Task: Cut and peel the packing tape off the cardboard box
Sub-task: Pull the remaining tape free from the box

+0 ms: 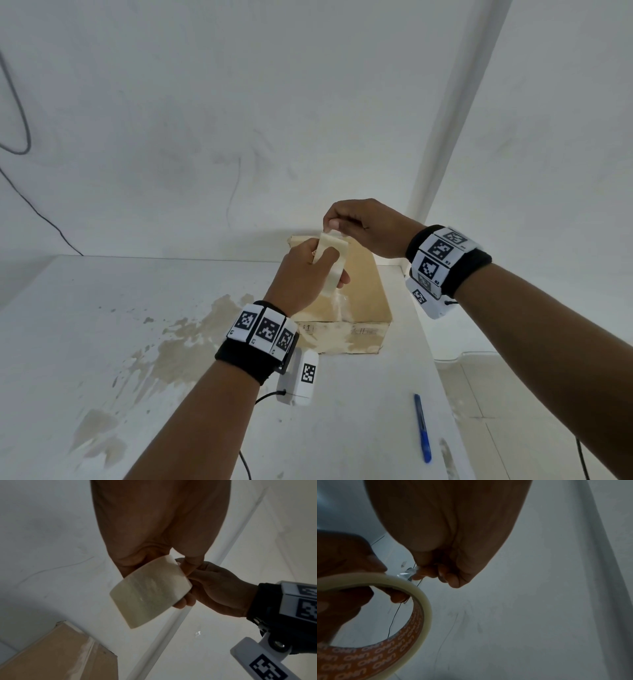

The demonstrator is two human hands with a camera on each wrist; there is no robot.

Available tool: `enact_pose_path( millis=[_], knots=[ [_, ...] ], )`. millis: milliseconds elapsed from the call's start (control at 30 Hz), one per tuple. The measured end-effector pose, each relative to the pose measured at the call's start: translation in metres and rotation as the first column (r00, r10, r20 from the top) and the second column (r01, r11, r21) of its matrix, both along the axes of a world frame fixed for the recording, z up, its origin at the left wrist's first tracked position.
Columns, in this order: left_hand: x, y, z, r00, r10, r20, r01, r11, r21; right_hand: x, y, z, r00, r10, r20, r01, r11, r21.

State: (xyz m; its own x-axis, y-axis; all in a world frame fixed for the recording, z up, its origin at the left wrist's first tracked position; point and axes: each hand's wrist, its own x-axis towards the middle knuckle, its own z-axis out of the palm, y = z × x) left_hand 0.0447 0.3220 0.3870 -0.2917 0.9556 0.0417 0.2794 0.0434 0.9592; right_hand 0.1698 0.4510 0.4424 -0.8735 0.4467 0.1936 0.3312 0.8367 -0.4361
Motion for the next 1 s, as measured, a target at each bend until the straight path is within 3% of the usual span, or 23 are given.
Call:
enact_pose_path(
  millis=[267,533,667,833,933,1000],
  knots=[
    [0.0,-0.005,0.002,0.999,-0.005,0.04,0.004,1.0,0.023,0.005,-0.005,0.0,0.997,0.001,-0.08,0.007,0.995,0.102],
    [0.001,-0.009,0.005,0.999,0.005,0.04,-0.007,0.999,0.035,0.005,-0.003,-0.002,0.997,0.024,-0.07,-0.023,0.999,0.029],
    [0.003,-0.012,0.004,0.999,0.037,0.027,-0.039,0.996,0.074,0.004,0.002,-0.001,0.961,-0.09,-0.263,0.019,0.965,-0.261],
    [0.004,-0.011,0.001,0.993,0.074,0.09,-0.089,0.981,0.173,0.017,-0.002,-0.013,0.849,-0.296,-0.438,0.116,0.913,-0.391],
    [0.004,-0.008,0.005,0.969,0.08,0.233,-0.125,0.974,0.186,0.02,-0.014,-0.037,0.745,-0.465,-0.479,0.128,0.804,-0.581],
    [0.005,-0.002,0.006,0.883,0.138,0.448,-0.212,0.97,0.12,0.022,-0.026,-0.052,0.725,-0.518,-0.453,0.115,0.741,-0.662]
  ],
)
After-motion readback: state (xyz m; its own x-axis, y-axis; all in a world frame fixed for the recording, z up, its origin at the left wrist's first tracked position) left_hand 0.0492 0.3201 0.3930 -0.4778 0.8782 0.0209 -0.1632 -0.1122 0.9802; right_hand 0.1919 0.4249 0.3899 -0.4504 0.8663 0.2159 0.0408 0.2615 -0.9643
